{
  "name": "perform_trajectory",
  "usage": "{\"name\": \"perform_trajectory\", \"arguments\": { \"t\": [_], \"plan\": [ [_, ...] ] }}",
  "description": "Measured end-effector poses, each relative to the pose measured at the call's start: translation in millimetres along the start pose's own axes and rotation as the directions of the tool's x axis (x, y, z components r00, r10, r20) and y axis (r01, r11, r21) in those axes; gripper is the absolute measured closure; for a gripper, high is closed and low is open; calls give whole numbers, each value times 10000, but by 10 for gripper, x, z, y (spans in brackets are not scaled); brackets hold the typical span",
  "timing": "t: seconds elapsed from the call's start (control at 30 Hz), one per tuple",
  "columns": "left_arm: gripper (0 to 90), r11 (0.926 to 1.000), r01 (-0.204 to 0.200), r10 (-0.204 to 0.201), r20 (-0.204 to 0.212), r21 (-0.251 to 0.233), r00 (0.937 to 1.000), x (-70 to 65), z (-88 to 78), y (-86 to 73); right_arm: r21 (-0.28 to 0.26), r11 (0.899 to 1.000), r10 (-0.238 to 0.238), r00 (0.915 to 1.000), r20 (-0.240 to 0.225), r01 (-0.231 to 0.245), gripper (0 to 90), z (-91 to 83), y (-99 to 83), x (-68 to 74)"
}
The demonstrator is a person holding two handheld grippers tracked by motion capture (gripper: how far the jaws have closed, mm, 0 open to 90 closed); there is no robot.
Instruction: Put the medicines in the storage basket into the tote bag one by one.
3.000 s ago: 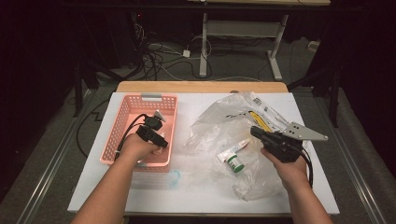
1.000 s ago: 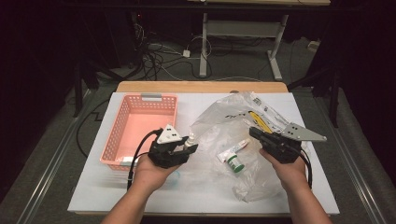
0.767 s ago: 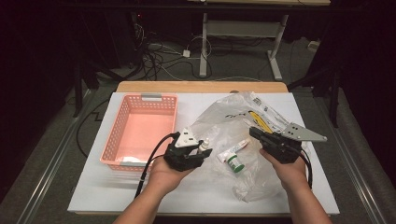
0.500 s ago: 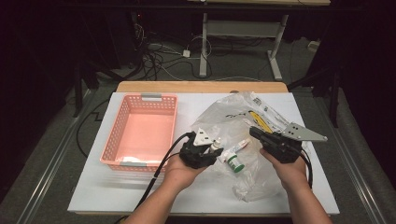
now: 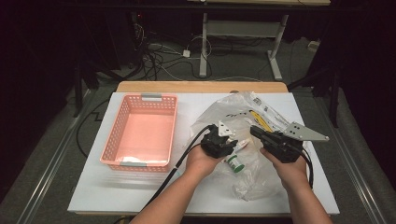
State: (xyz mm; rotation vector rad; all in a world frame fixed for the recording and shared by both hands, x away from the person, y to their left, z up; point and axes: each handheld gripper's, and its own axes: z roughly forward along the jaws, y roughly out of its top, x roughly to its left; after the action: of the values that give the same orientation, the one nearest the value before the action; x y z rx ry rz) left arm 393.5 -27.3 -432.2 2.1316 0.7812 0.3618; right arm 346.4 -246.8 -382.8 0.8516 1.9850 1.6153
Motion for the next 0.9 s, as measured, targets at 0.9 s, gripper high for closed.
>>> {"name": "perform_trajectory", "arguments": {
  "t": [0.9],
  "plan": [
    [388, 9986, 526, -523, -464, 63, 9976, 112, 297, 38, 124, 9998, 167, 9999, 26, -167, 900, -5, -40, -30]
  ]
}}
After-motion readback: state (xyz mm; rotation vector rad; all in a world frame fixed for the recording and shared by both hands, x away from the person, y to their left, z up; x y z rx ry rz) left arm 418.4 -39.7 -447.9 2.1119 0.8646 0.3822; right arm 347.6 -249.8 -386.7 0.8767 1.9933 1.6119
